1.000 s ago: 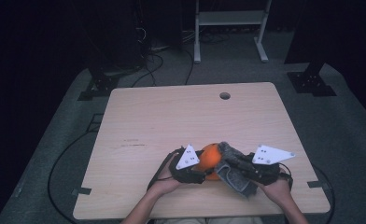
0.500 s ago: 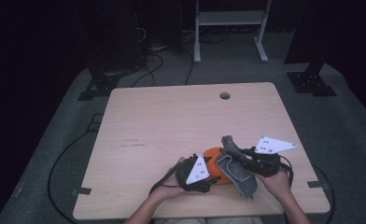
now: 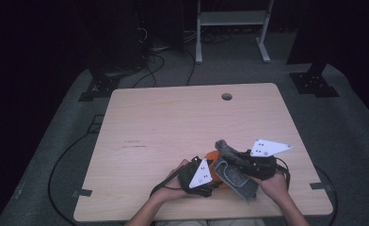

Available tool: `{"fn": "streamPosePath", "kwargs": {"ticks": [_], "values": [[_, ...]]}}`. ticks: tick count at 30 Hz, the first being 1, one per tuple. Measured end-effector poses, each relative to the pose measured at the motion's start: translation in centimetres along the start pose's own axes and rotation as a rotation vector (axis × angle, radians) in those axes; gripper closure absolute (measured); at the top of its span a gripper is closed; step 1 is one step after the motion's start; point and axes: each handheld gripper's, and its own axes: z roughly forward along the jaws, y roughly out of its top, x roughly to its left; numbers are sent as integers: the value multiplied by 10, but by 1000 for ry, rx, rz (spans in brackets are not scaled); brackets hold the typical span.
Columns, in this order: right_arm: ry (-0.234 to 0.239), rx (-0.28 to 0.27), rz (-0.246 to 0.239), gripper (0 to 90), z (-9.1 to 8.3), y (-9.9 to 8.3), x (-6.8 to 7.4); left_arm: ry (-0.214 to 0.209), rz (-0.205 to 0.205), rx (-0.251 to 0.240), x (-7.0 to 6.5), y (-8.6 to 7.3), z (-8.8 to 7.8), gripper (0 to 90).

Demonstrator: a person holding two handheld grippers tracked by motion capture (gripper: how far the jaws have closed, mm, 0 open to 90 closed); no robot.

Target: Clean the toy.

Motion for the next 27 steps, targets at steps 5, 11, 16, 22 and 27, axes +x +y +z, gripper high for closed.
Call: {"fn": "streamPosePath", "kwargs": {"ticks": [5, 11, 16, 22, 27], "values": [[-25, -21, 83, 783, -5, -9, -20, 0, 3, -7, 0, 0, 0, 315], [-38, 0, 155, 783, -16, -32, -35, 4, -78, -18, 10, -4, -2, 308], [-41, 0, 136, 783, -20, -33, -30, 6, -183, -37, 20, -10, -6, 312], [16, -38, 43, 782, -8, -15, -6, 27, -291, -46, 32, -18, -7, 319], [17, -50, 40, 783, -1, -16, -9, 21, -347, -54, 37, -23, -11, 323]]}}
